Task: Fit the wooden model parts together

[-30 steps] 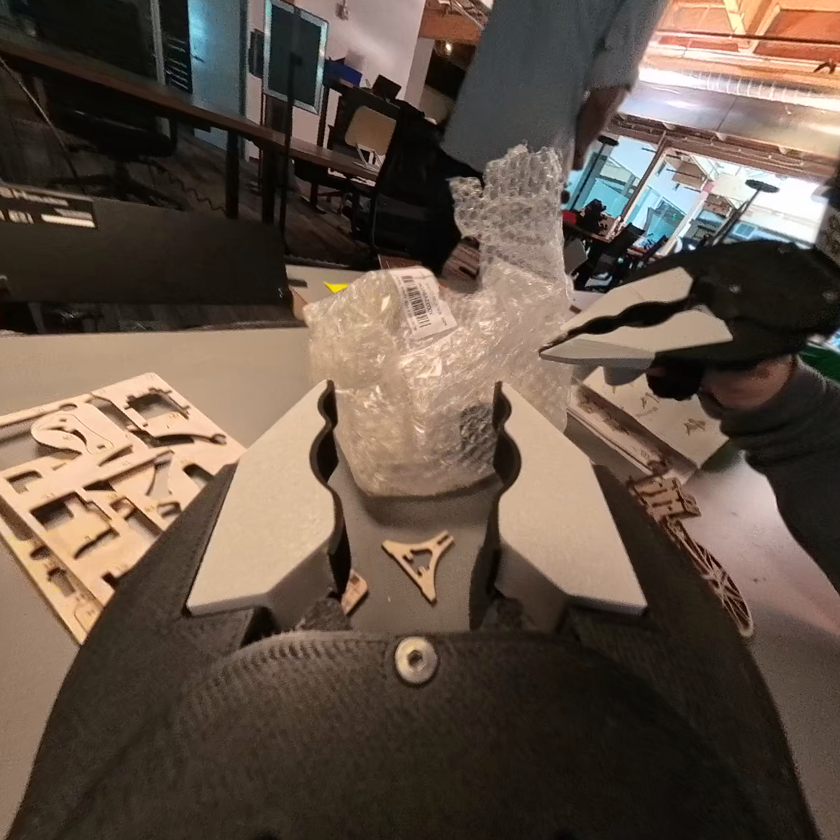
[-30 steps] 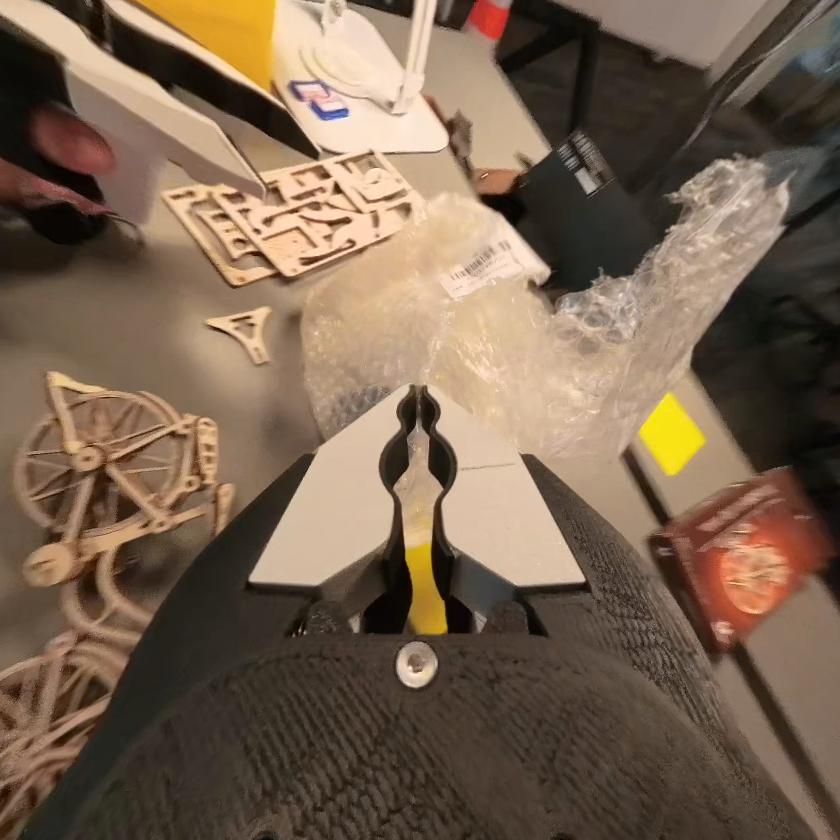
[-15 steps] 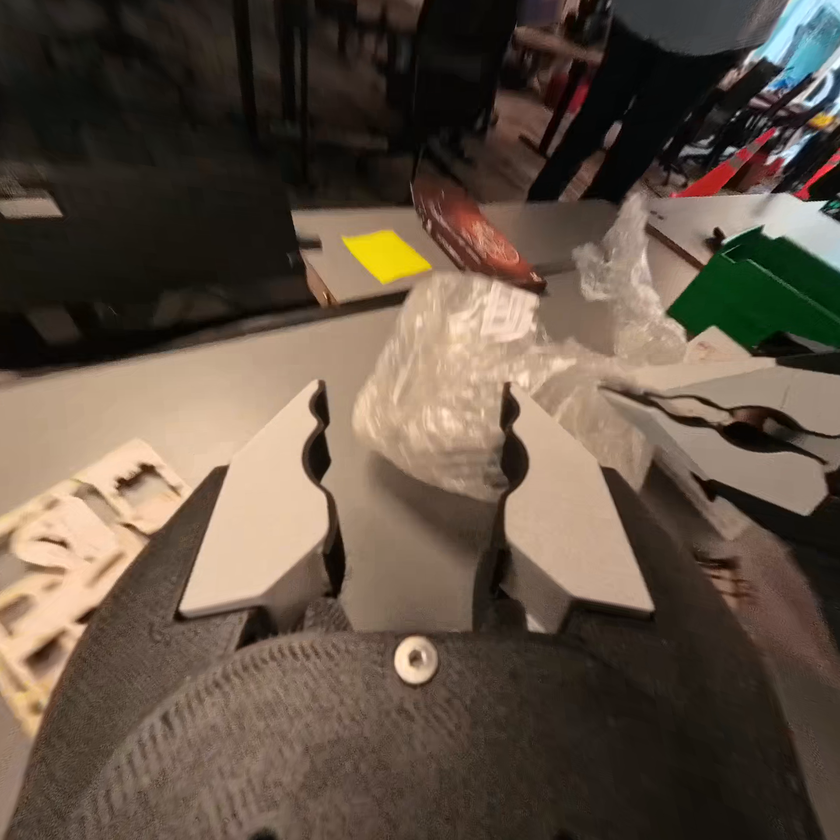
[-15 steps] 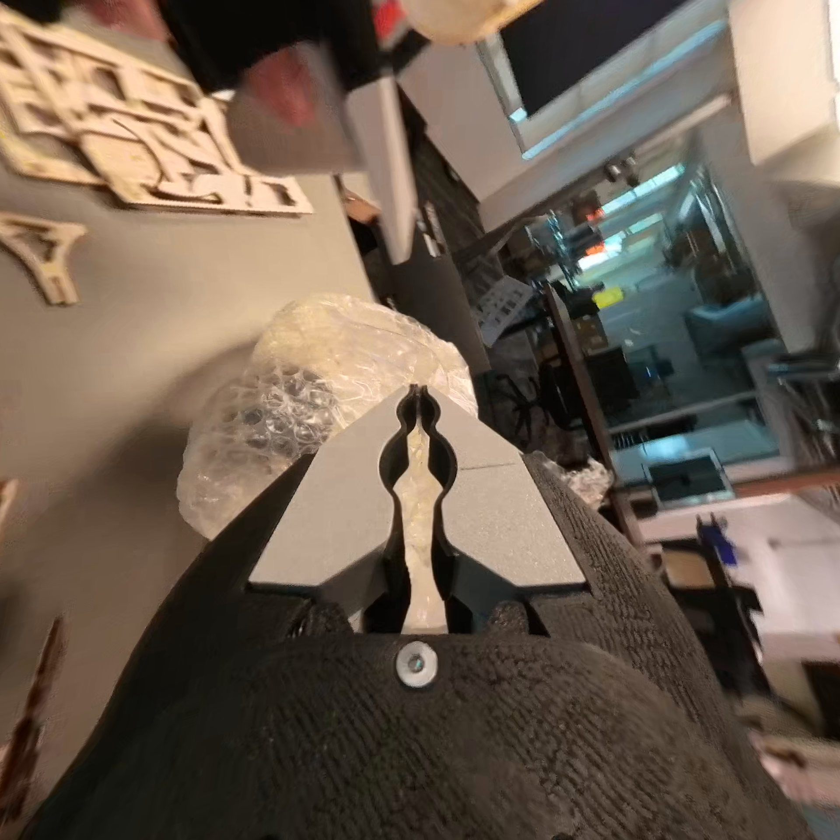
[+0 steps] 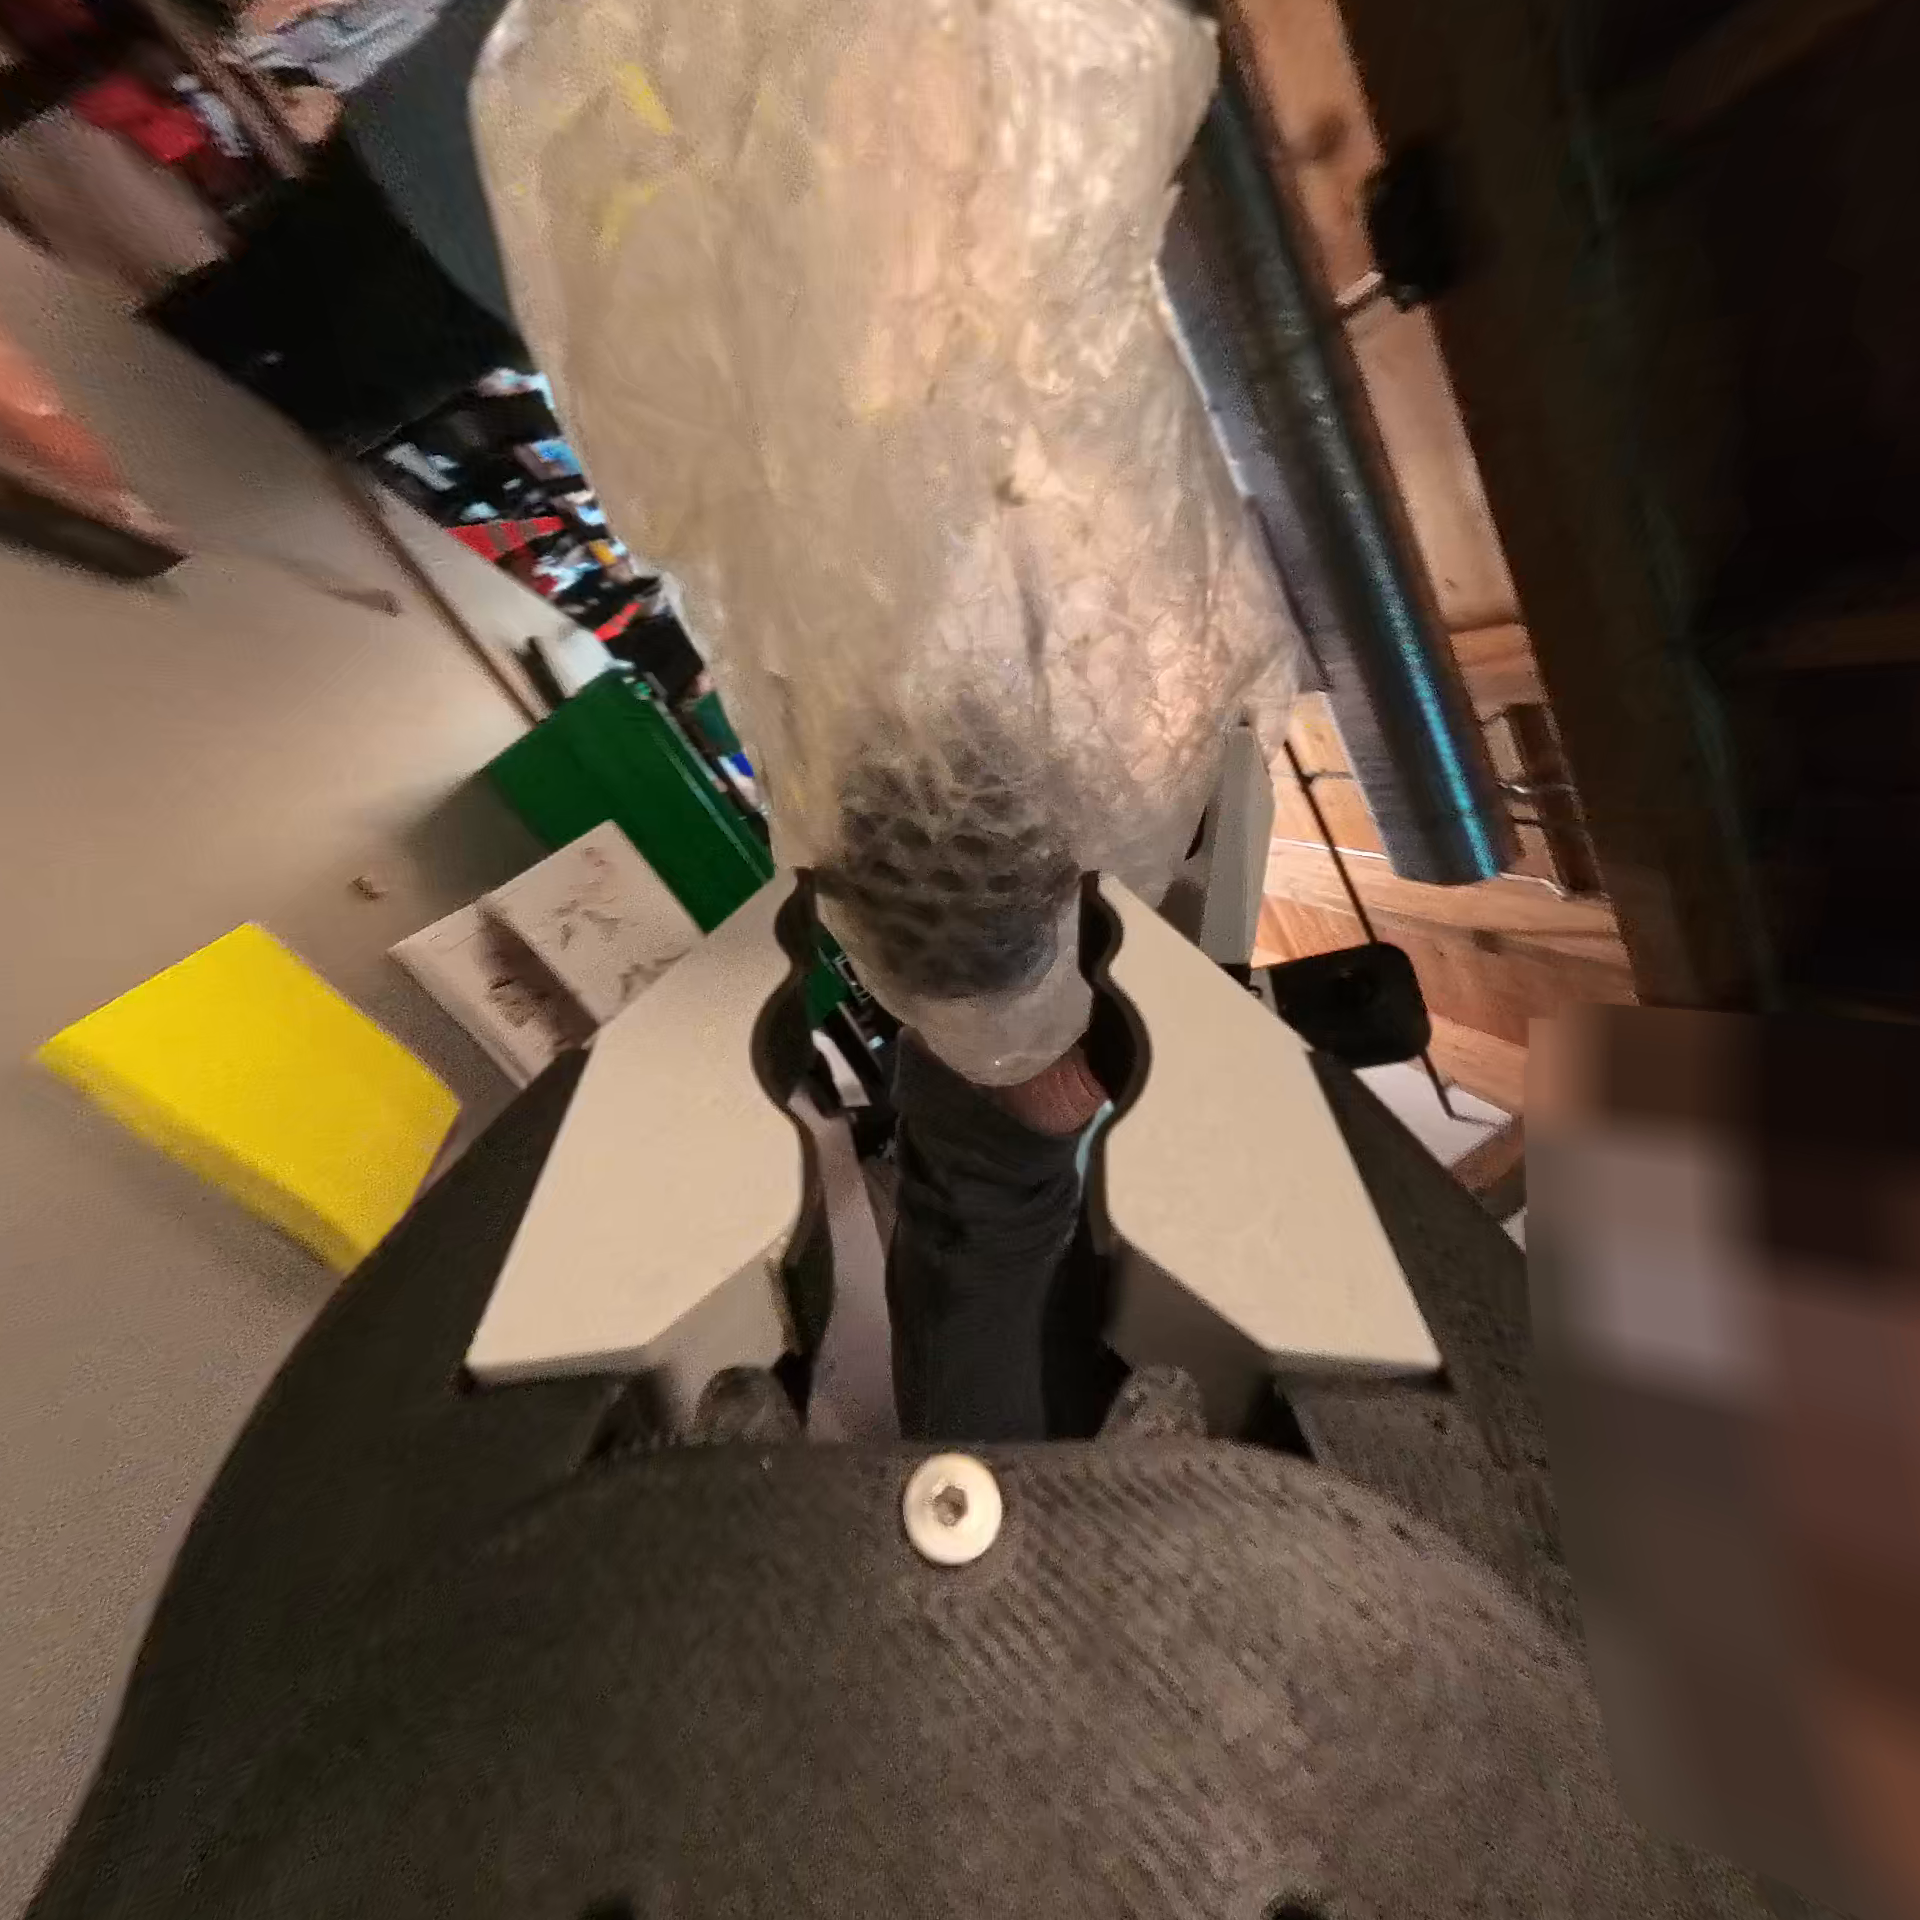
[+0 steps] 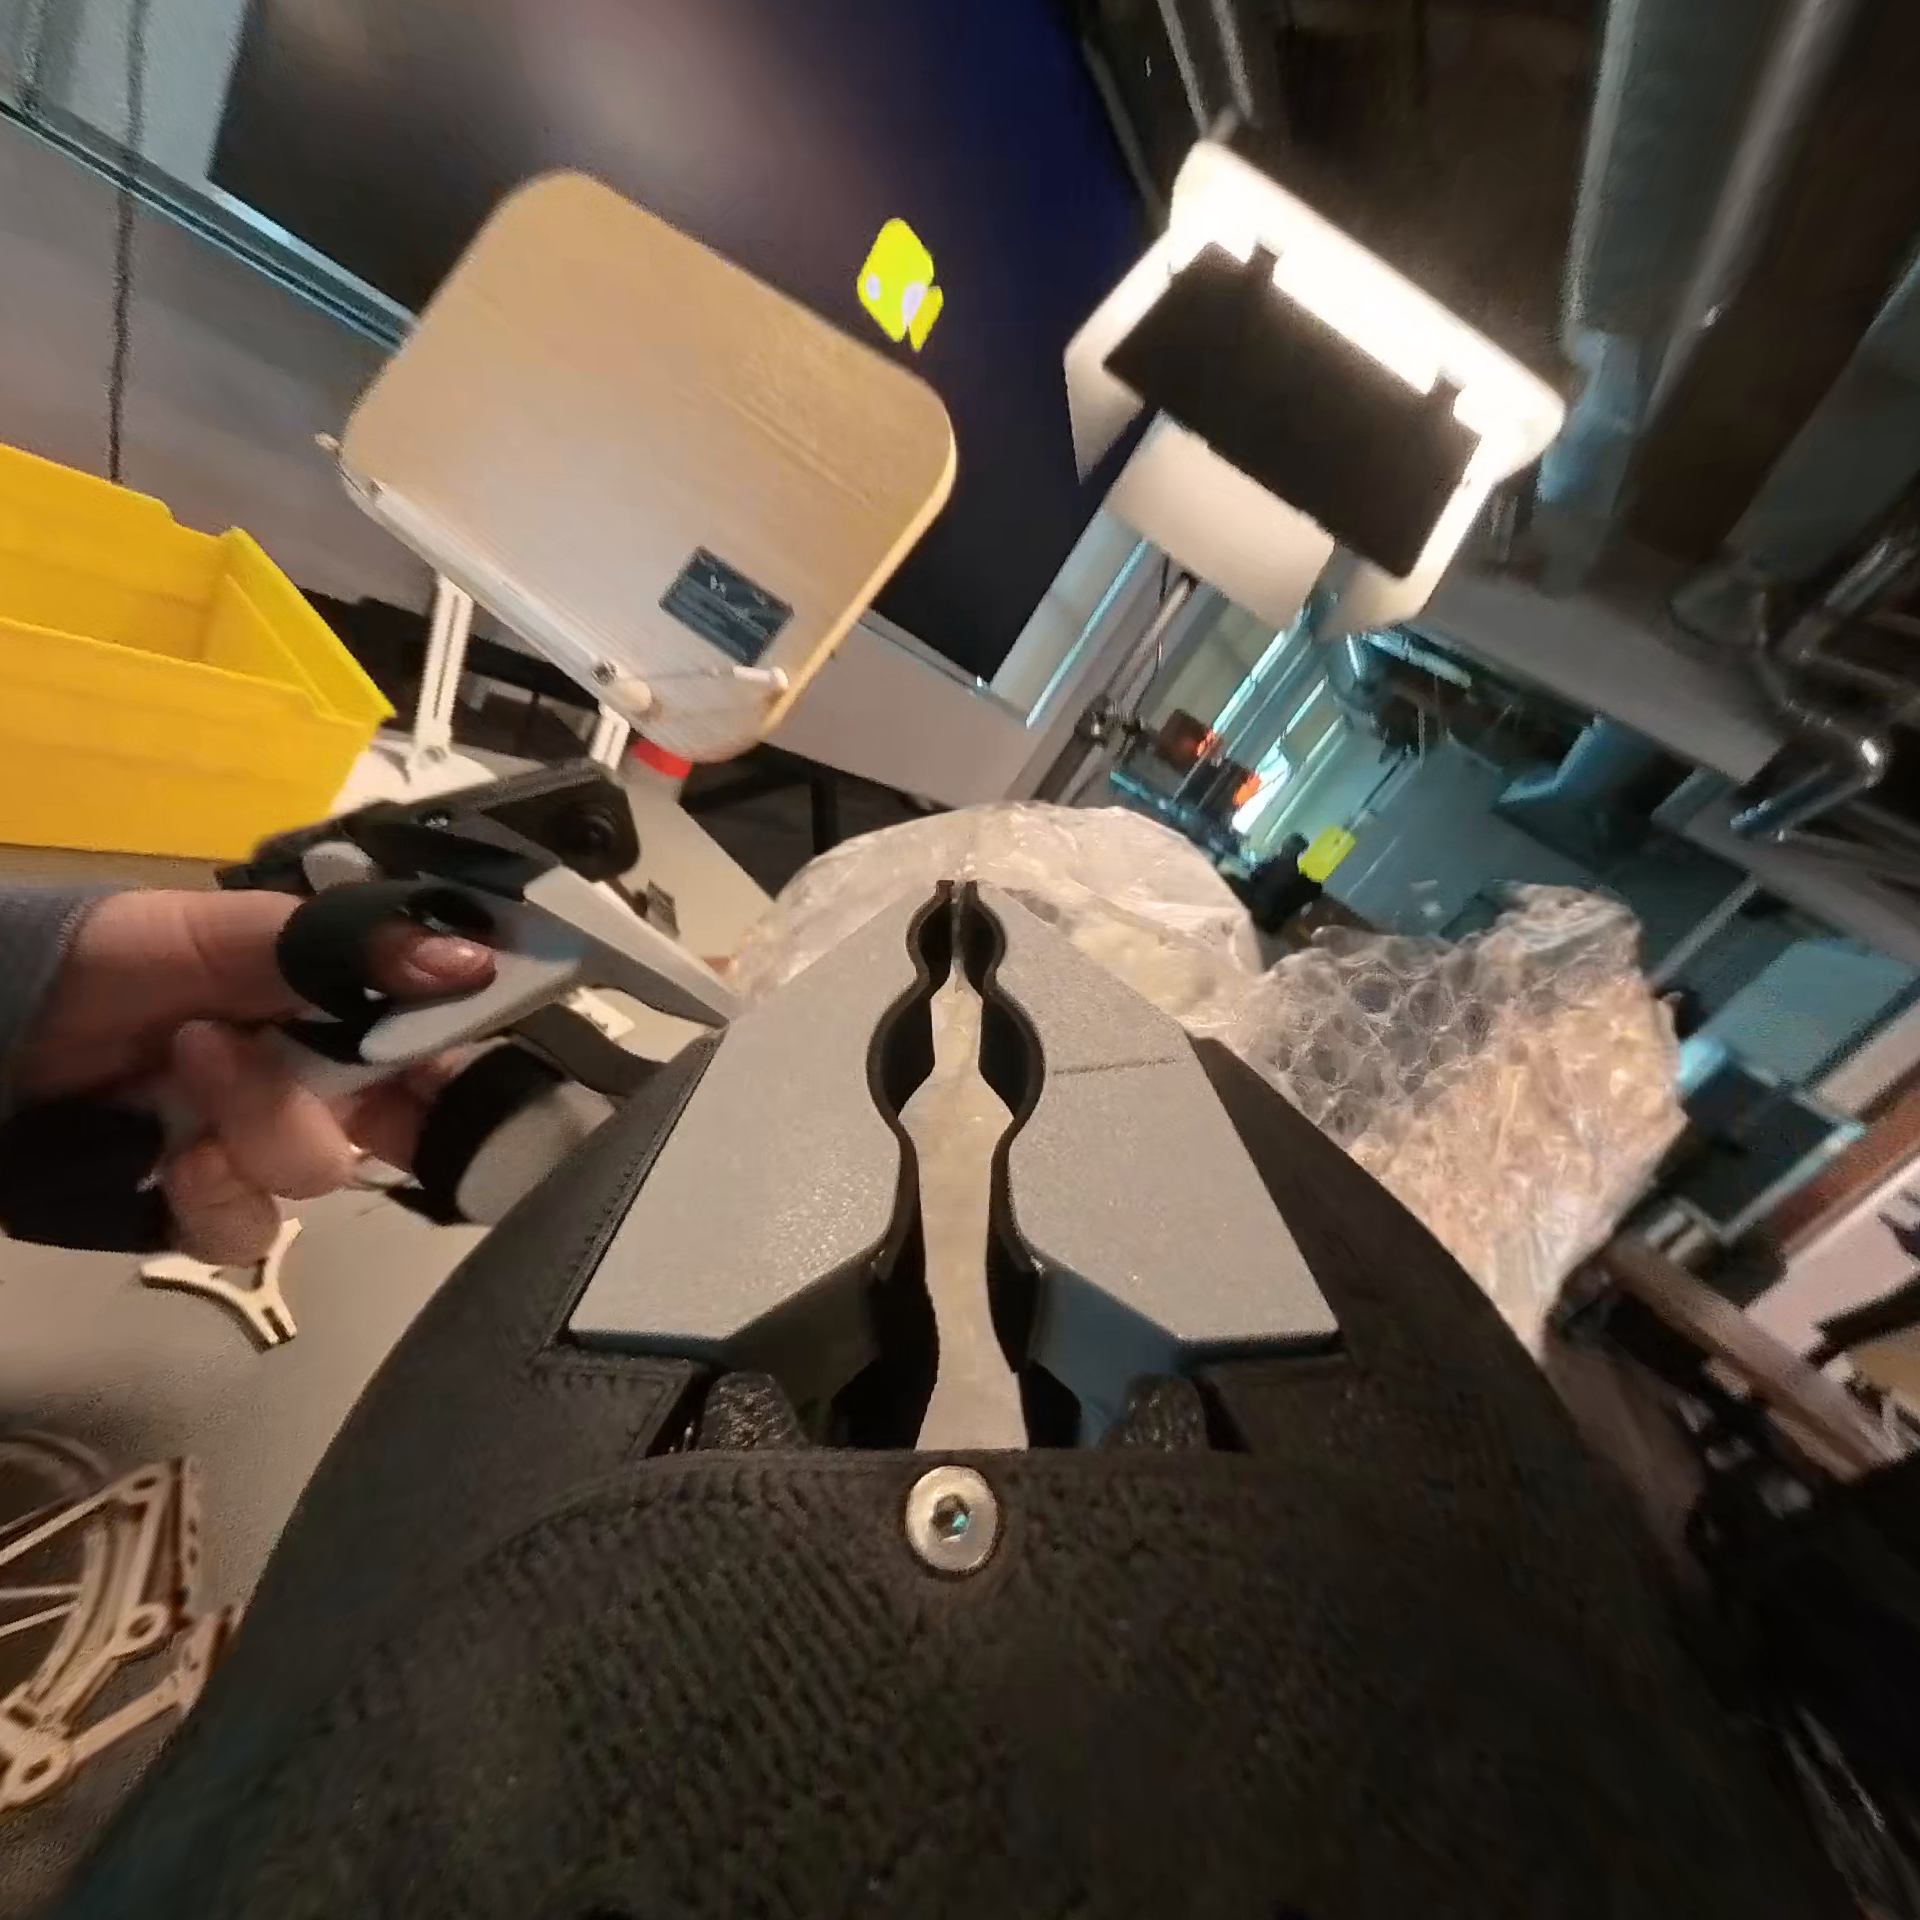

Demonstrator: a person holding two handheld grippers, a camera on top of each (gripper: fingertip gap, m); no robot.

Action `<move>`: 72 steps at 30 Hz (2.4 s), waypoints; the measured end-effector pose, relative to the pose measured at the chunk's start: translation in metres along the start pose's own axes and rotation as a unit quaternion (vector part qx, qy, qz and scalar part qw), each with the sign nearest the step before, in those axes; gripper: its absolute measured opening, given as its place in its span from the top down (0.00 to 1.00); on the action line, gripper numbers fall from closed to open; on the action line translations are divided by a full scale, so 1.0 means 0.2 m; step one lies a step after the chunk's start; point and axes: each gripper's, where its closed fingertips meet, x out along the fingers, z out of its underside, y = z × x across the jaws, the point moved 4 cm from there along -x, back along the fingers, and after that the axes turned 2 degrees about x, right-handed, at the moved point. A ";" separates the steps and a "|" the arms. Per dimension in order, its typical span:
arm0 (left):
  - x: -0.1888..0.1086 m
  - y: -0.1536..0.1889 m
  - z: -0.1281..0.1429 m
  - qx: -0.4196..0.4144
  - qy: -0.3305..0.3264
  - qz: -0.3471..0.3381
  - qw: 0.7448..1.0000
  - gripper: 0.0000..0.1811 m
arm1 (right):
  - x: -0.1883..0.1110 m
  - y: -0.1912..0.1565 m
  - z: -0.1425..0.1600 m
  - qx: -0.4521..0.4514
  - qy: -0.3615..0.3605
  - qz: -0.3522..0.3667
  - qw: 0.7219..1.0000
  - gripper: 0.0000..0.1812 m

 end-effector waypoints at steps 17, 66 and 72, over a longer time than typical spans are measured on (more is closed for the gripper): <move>-0.05 0.46 0.03 0.396 0.078 0.115 0.908 0.99 | -0.38 -0.05 -0.66 0.089 0.092 -0.112 0.985 0.93; -0.16 0.64 -0.20 0.357 0.222 -0.003 0.907 1.00 | -0.59 0.14 -0.51 -0.015 0.160 -0.119 0.980 0.75; -0.11 0.56 -0.19 0.307 0.207 -0.043 0.928 0.99 | -0.66 0.22 -0.49 0.020 0.155 -0.120 0.980 0.75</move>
